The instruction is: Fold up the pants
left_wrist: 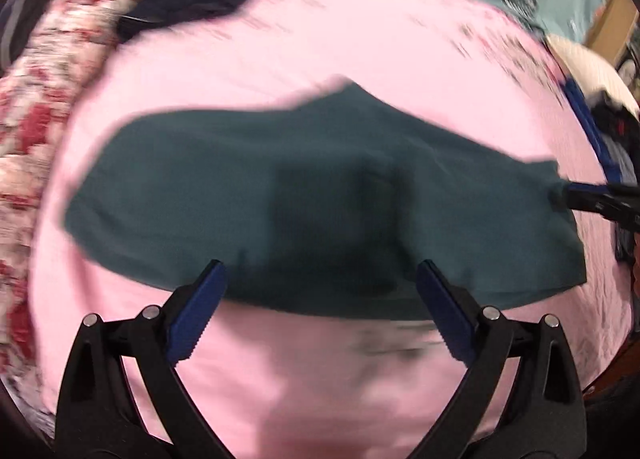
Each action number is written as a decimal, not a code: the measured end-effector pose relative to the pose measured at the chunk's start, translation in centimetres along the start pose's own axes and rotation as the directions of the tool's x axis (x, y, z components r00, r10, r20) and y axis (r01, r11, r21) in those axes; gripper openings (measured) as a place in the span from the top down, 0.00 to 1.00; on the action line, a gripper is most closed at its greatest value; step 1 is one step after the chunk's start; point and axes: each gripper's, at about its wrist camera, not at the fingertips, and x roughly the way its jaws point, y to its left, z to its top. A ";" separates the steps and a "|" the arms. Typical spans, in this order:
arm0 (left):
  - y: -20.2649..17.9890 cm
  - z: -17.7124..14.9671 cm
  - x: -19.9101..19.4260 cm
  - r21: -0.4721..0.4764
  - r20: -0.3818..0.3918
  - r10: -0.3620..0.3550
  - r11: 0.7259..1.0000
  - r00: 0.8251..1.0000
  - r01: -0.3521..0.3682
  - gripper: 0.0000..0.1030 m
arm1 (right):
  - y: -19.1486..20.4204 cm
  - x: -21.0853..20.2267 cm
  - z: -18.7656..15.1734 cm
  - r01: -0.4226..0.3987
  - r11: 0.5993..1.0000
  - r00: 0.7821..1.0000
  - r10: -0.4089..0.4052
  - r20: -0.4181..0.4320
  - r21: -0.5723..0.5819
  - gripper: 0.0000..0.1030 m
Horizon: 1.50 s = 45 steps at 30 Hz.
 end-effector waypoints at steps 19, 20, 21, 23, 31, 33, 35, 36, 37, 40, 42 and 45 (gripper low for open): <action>16.2 -1.5 -1.2 -0.200 0.016 0.060 0.978 0.998 -0.056 0.06 | 15.7 8.5 0.9 -0.011 0.976 0.999 0.002 -0.045 -0.216 0.92; 16.1 -1.5 -1.1 -0.199 0.016 0.052 0.979 0.999 -0.048 0.06 | 15.4 8.4 1.0 -0.002 0.978 0.999 -0.007 -0.043 -0.206 0.96; 16.1 -1.5 -1.0 -0.199 0.018 0.047 0.979 0.999 -0.042 0.06 | 15.3 8.2 1.1 0.004 0.980 0.999 -0.011 -0.035 -0.197 0.97; 16.2 -1.4 -1.0 -0.203 0.021 0.036 0.979 0.999 -0.031 0.06 | 15.3 7.3 1.3 0.005 0.985 1.000 -0.007 -0.009 -0.172 0.97; 16.4 -1.6 -0.6 -0.205 0.013 0.014 0.979 1.000 -0.011 0.06 | 19.3 8.6 0.7 0.000 0.965 1.000 0.001 0.003 -0.263 0.97; 16.2 -1.9 -0.6 -0.198 0.010 0.012 0.980 1.000 -0.010 0.06 | 18.5 10.5 0.1 0.000 0.970 0.999 -0.012 -0.050 -0.244 0.96; 16.0 -2.1 -0.8 -0.185 0.007 0.012 0.983 1.000 -0.011 0.06 | 18.4 10.3 0.2 -0.025 0.970 0.998 0.011 -0.061 -0.244 0.73; 16.0 -2.1 -0.9 -0.177 0.007 0.015 0.984 1.000 -0.014 0.06 | 18.5 9.9 0.4 -0.043 0.970 0.997 0.025 -0.078 -0.239 0.65; 15.9 -2.2 -1.0 -0.171 0.007 0.018 0.985 1.000 -0.016 0.06 | 18.5 8.9 0.7 -0.057 0.972 0.996 0.041 -0.074 -0.229 0.59; 15.6 -2.2 -1.3 -0.167 0.012 0.005 0.986 1.000 -0.003 0.06 | 17.2 6.1 1.3 -0.098 0.980 0.995 0.102 0.012 -0.172 0.59; 15.1 -2.0 -1.2 -0.150 0.016 0.016 0.989 1.000 -0.013 0.06 | 15.5 6.1 1.8 -0.089 0.992 0.995 0.093 0.036 -0.093 0.59; 15.2 -1.4 -1.2 -0.144 0.026 0.048 0.989 0.999 -0.044 0.06 | 12.1 9.2 1.6 0.042 0.999 0.999 -0.043 -0.024 -0.020 0.65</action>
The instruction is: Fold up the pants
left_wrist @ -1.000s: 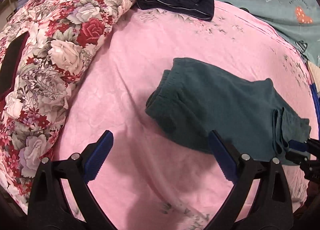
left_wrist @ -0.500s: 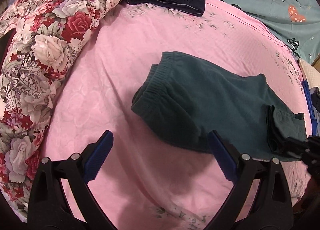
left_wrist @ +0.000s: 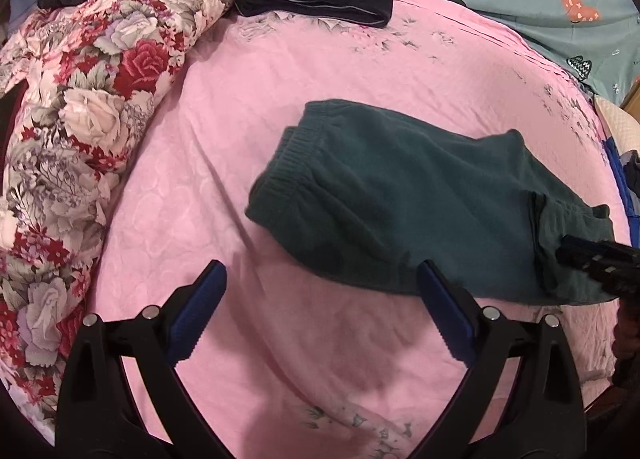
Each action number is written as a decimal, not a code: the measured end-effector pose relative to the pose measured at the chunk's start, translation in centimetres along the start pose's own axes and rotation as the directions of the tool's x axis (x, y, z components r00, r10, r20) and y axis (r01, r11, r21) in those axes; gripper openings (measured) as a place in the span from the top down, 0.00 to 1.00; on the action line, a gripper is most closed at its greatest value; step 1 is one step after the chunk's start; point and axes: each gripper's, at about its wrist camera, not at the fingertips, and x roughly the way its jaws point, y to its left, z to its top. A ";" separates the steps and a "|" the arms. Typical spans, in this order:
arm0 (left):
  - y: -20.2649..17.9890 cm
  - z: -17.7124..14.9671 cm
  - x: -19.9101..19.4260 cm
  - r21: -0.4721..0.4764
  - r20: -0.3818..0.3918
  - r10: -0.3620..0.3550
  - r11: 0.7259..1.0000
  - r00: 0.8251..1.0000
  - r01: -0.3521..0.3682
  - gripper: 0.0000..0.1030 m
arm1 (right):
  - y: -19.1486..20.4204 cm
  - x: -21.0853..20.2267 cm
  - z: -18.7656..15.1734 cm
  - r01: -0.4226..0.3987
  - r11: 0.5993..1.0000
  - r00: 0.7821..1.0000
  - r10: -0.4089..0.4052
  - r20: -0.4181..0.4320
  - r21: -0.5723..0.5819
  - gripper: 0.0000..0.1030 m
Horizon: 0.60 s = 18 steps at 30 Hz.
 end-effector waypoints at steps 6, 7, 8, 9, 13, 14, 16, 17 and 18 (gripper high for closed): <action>3.1 1.5 -0.2 -0.061 0.021 0.050 0.997 0.999 -0.049 0.06 | -0.4 -2.6 -0.8 0.043 0.997 0.997 -0.039 0.062 -0.061 0.61; 3.7 1.6 -0.1 -0.076 0.022 0.049 0.996 0.999 -0.047 0.06 | -1.1 -2.6 -1.2 0.031 0.999 0.996 -0.029 0.087 -0.027 0.60; 4.2 1.8 0.1 -0.092 0.021 0.044 0.995 0.999 -0.042 0.06 | -2.0 -1.9 -1.5 0.051 0.999 0.997 -0.051 0.060 0.005 0.60; 4.8 2.0 0.5 -0.104 0.010 0.037 0.994 0.999 -0.036 0.06 | -2.6 -1.6 -1.9 0.047 0.999 0.998 -0.048 0.050 0.013 0.61; 5.0 2.5 1.8 -0.091 -0.008 -0.001 0.996 1.000 0.000 0.06 | -2.9 -3.0 -1.9 0.028 0.994 0.996 -0.037 0.085 0.109 0.60; 4.9 2.7 2.4 -0.086 -0.019 -0.028 0.996 0.999 0.026 0.06 | -2.9 -2.9 -2.1 0.050 0.993 0.995 -0.058 0.079 0.103 0.60; 4.5 3.1 3.3 -0.095 -0.038 -0.089 0.992 0.995 0.085 0.06 | -2.6 -2.4 -2.4 0.099 0.991 0.993 -0.104 0.054 0.087 0.60; 4.4 3.2 3.6 -0.099 -0.042 -0.119 0.989 0.992 0.114 0.06 | -2.4 -2.4 -2.7 0.100 0.991 0.993 -0.105 0.053 0.087 0.59; 4.1 3.4 3.9 -0.099 -0.042 -0.150 0.984 0.988 0.146 0.06 | -2.2 -2.5 -2.9 0.098 0.991 0.993 -0.103 0.053 0.089 0.59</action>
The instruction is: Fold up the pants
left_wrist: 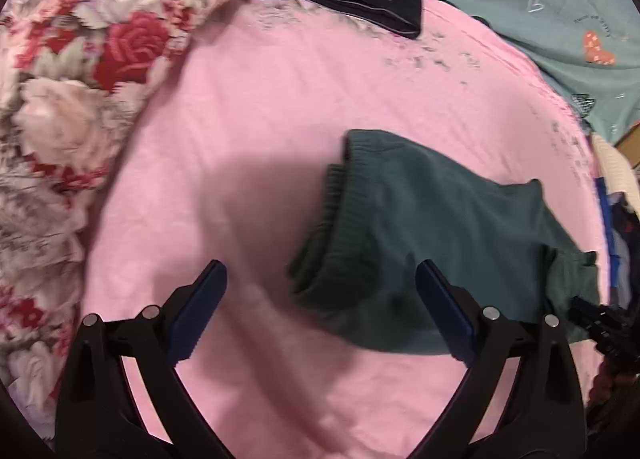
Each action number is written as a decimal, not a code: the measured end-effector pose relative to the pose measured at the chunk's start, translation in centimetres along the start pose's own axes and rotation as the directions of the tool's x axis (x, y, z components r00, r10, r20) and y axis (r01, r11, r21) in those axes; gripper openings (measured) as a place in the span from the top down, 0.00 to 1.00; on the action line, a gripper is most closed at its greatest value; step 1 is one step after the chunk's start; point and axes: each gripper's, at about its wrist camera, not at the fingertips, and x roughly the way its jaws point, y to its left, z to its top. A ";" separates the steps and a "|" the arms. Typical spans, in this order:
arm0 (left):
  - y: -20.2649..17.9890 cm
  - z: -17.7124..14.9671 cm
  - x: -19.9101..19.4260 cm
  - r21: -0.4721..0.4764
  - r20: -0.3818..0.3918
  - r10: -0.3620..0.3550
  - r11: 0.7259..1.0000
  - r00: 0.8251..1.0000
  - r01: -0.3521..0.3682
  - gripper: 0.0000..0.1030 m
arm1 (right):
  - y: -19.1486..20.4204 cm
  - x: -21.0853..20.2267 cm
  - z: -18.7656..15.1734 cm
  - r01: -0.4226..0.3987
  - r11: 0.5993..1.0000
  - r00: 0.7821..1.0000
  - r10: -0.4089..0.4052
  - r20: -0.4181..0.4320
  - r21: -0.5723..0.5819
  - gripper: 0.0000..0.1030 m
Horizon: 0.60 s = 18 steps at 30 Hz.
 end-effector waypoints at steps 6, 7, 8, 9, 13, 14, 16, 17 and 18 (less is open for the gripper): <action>-0.2 1.0 2.6 0.015 -0.044 -0.035 0.999 0.998 0.036 0.09 | 1.0 -0.1 -0.7 0.005 1.000 1.000 -0.005 0.014 0.025 0.59; -0.3 1.2 2.7 0.025 -0.043 -0.034 0.999 0.998 0.036 0.13 | 1.0 -0.2 -0.8 0.007 0.999 1.000 -0.007 0.015 0.035 0.59; -0.5 1.4 2.7 0.044 -0.045 -0.033 0.998 0.998 0.035 0.26 | 0.9 -0.3 -0.9 0.007 0.999 1.000 -0.008 0.015 0.039 0.59; -0.8 1.6 2.8 0.061 -0.052 -0.040 0.997 0.998 0.043 0.34 | 0.9 -0.2 -0.9 0.009 0.999 1.000 -0.010 0.014 0.040 0.59; -2.4 1.7 3.0 0.148 -0.079 -0.011 0.989 0.997 0.023 0.65 | 0.8 -0.5 -1.1 0.020 0.999 1.000 -0.021 0.013 0.041 0.59; -2.7 1.7 2.9 0.159 -0.084 -0.013 0.987 0.996 0.026 0.73 | 0.9 -0.4 -1.0 0.022 0.999 1.000 -0.023 0.011 0.040 0.59; -3.4 1.5 2.6 0.186 -0.077 0.000 0.982 0.997 0.014 0.76 | 0.9 -0.4 -0.9 0.021 0.999 1.000 -0.021 0.007 0.029 0.59; -3.9 1.4 2.5 0.205 -0.072 0.016 0.979 0.997 -0.001 0.77 | 1.0 -0.4 -0.8 0.019 1.000 1.000 -0.019 0.004 0.025 0.59; -4.1 1.4 2.3 0.213 -0.067 0.024 0.977 0.997 -0.010 0.77 | 0.9 -0.4 -0.7 0.013 1.000 1.000 -0.013 -0.001 0.016 0.59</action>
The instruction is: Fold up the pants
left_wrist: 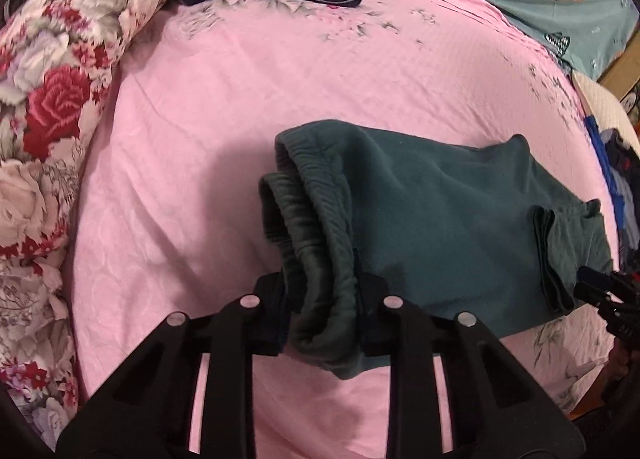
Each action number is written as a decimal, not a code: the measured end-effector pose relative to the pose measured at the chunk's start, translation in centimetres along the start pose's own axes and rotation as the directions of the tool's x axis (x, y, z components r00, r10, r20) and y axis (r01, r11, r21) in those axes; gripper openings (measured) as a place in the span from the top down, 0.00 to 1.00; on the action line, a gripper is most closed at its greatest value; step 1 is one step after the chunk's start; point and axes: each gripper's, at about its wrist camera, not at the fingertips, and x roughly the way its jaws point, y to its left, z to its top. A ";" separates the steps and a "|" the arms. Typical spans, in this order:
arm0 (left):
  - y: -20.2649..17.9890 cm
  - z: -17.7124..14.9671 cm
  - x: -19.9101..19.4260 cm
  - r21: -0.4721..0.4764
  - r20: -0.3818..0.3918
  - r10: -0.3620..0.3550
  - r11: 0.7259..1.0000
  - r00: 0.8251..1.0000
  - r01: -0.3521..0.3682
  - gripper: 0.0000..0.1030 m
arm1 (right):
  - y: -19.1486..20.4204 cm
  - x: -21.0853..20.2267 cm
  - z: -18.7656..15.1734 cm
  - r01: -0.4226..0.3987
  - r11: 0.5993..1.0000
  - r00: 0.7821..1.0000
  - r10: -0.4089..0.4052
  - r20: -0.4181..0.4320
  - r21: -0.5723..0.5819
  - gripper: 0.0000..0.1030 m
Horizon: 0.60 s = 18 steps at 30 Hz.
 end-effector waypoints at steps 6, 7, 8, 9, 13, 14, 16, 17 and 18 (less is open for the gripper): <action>-1.5 0.4 -2.9 -0.017 0.055 0.000 1.000 0.998 0.001 0.79 | -0.9 -1.0 0.5 -0.028 0.999 1.000 0.028 0.004 -0.026 0.59; -2.0 0.5 -4.0 -0.026 0.075 -0.023 0.999 0.997 0.025 0.79 | -1.3 -1.5 0.6 -0.034 0.999 0.999 0.035 0.019 -0.021 0.60; -2.6 0.6 -5.0 -0.032 0.093 -0.048 0.998 0.994 0.051 0.79 | -2.0 -2.3 0.6 -0.045 0.999 0.998 0.045 0.038 -0.004 0.59; -3.6 0.8 -6.4 -0.030 0.119 -0.079 0.996 0.990 0.083 0.79 | -2.8 -3.2 0.7 -0.059 0.998 0.997 0.058 0.057 0.018 0.59; -10.0 1.7 -10.5 0.049 0.191 -0.154 0.988 0.969 0.147 0.79 | -6.8 -7.0 0.3 -0.088 0.990 0.987 0.071 0.145 0.115 0.59; -12.0 1.8 -11.1 0.071 0.199 -0.176 0.984 0.964 0.165 0.79 | -8.0 -7.9 0.1 -0.088 0.986 0.984 0.064 0.164 0.139 0.59; -16.8 1.9 -11.8 0.120 0.197 -0.235 0.969 0.952 0.215 0.79 | -10.3 -9.6 -0.5 -0.081 0.980 0.980 0.045 0.195 0.180 0.59; -19.3 1.7 -11.8 0.142 0.189 -0.258 0.962 0.948 0.234 0.79 | -11.7 -10.5 -0.9 -0.079 0.977 0.977 0.036 0.209 0.199 0.59; -22.5 1.5 -11.3 0.171 0.170 -0.284 0.952 0.944 0.255 0.79 | -12.9 -11.2 -1.3 -0.074 0.974 0.975 0.025 0.221 0.216 0.59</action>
